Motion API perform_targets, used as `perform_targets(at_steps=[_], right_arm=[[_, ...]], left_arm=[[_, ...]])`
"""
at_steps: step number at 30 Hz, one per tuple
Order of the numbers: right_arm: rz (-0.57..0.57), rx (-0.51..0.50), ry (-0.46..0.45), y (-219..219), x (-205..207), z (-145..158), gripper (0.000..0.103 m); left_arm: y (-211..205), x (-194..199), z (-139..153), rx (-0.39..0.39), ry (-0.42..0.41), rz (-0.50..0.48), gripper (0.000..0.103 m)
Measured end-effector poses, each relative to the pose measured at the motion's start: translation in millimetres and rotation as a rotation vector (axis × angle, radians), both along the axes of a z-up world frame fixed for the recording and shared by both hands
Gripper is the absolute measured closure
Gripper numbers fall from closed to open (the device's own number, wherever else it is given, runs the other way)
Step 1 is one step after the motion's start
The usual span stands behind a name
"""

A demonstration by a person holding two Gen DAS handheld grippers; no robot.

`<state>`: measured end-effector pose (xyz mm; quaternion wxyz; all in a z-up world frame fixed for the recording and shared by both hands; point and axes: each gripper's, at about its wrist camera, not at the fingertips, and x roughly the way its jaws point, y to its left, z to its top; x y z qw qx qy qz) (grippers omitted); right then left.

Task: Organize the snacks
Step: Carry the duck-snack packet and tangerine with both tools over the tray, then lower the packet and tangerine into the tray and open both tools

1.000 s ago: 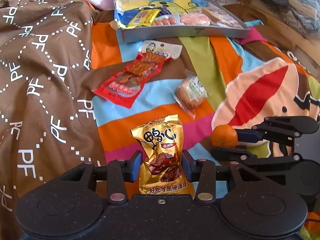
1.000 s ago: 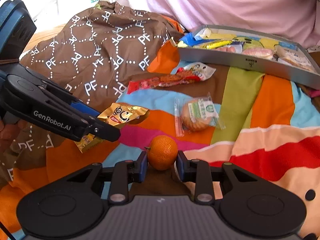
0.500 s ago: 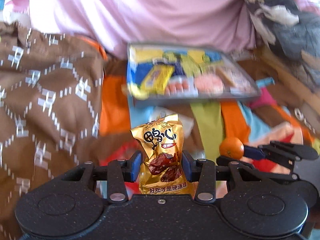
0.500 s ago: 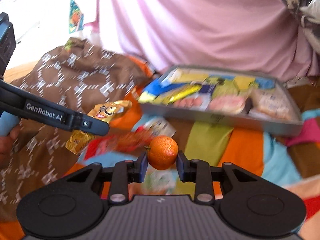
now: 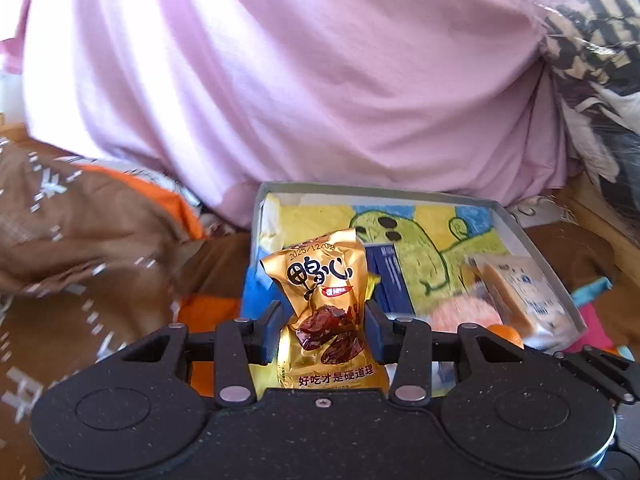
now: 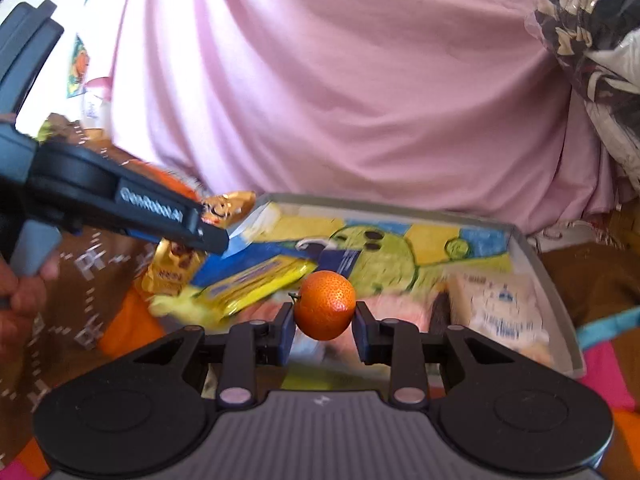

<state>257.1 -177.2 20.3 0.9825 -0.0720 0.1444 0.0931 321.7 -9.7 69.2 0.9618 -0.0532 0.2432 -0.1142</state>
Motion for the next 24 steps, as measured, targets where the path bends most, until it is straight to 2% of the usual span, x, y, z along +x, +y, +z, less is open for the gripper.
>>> perform_targets(at_steps=[10, 15, 21, 24], right_arm=[[-0.078, -0.012, -0.004, -21.4, 56.5, 2.2, 0.069], [-0.103, -0.007, 0.043, -28.4, 85.2, 6.0, 0.068], [-0.108, 0.007, 0.092, -33.2, 100.5, 8.0, 0.066], [-0.108, 0.023, 0.082, -36.2, 98.6, 11.1, 0.055]], left_arm=[[-24.7, 51.5, -17.0, -0.01, 0.035, 0.038, 0.058], [-32.4, 69.4, -20.2, -0.021, 0.045, 0.063, 0.056], [-33.5, 82.2, -21.9, -0.022, 0.053, 0.097, 0.055], [-31.6, 84.5, -23.5, -0.044, 0.063, 0.118, 0.052]])
